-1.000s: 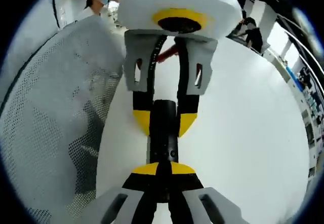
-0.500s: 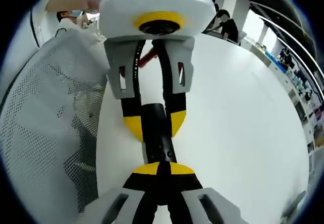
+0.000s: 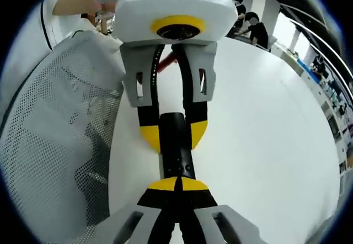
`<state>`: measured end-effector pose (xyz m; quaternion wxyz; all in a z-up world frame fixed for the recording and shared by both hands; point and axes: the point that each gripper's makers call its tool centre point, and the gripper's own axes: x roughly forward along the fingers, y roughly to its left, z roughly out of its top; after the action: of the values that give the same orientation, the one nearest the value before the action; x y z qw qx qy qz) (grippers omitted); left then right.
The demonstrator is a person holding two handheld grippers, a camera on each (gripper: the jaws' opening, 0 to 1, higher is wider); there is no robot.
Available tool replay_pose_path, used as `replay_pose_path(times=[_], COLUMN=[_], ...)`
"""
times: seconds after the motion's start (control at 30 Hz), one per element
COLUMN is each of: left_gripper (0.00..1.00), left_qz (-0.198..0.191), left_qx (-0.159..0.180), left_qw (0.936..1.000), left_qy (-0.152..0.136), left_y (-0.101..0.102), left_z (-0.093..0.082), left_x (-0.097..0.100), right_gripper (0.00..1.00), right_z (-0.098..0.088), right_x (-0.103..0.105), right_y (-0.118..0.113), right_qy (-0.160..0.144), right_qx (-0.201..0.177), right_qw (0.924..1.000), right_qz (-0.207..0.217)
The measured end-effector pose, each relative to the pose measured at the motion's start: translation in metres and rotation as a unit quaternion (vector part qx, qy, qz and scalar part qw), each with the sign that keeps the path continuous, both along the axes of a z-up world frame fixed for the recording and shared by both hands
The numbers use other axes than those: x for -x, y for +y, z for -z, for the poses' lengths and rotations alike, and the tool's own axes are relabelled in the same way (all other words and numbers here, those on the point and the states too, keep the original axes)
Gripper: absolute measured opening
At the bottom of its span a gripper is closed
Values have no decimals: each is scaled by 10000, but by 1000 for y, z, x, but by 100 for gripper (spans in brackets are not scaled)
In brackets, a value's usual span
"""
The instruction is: Press the specified remote control buttons in sequence, fully releasing each button before pressing the next.
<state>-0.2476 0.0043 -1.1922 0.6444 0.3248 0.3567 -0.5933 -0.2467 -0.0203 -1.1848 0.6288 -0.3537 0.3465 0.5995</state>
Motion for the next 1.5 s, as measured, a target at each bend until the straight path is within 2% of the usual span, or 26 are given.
replay_pose_path(times=[0.1, 0.2, 0.4, 0.5, 0.67, 0.73, 0.8, 0.83, 0.9, 1.0, 1.1, 1.2, 1.33, 1.5], left_gripper=[24, 24, 24, 24, 24, 24, 24, 24, 24, 24, 24, 24, 24, 24], left_qz=[13, 36, 87, 75, 43, 61, 115, 161, 183, 212, 182, 298, 271, 172], left_qx=[-9, 105, 279, 417, 539, 517, 467, 428, 395, 354, 295, 244, 191, 213], left_qw=[10000, 9999, 9996, 9991, 9985, 9986, 9988, 9990, 9991, 9991, 9994, 9993, 9994, 9996], left_qy=[-1, -3, -9, -18, -36, -33, -18, -20, -7, -3, -13, -13, -18, -3], left_y=[0, 1, 1, 2, 0, 0, 0, 0, -1, 0, -1, -2, -3, -5], left_z=[0, 0, -1, -1, -1, -1, -1, -1, -1, -1, -1, -1, -2, -1], left_x=[0, 0, 0, 0, 1, 1, 0, 0, 0, 0, 1, 11, 20, 25], right_gripper=[0, 0, 0, 0, 0, 0, 0, 0, 0, 0, 0, 0, 0, 0], right_z=[2, 1, -2, -2, -1, 1, 1, 2, 2, 0, -1, 0, 1, 0], right_x=[-2, 1, 1, 3, 0, -1, -1, -2, 0, -1, 1, 8, 18, 24], right_y=[0, 0, -2, -3, -10, -10, -9, -9, -7, -9, -10, -11, -13, -20], right_qy=[217, 207, 470, 337, 181, 185, 102, -42, -70, 5, -86, 137, 181, 320], right_qx=[180, 222, -51, -47, 90, 63, 183, 317, 352, 164, -23, -5, -47, -158], right_qw=[9994, 9995, 9983, 9992, 9996, 9995, 9996, 9995, 9992, 9991, 9994, 9990, 9994, 9984], right_qz=[203, 49, 346, 196, 211, 253, 195, 80, 172, 393, 347, 421, 289, 432])
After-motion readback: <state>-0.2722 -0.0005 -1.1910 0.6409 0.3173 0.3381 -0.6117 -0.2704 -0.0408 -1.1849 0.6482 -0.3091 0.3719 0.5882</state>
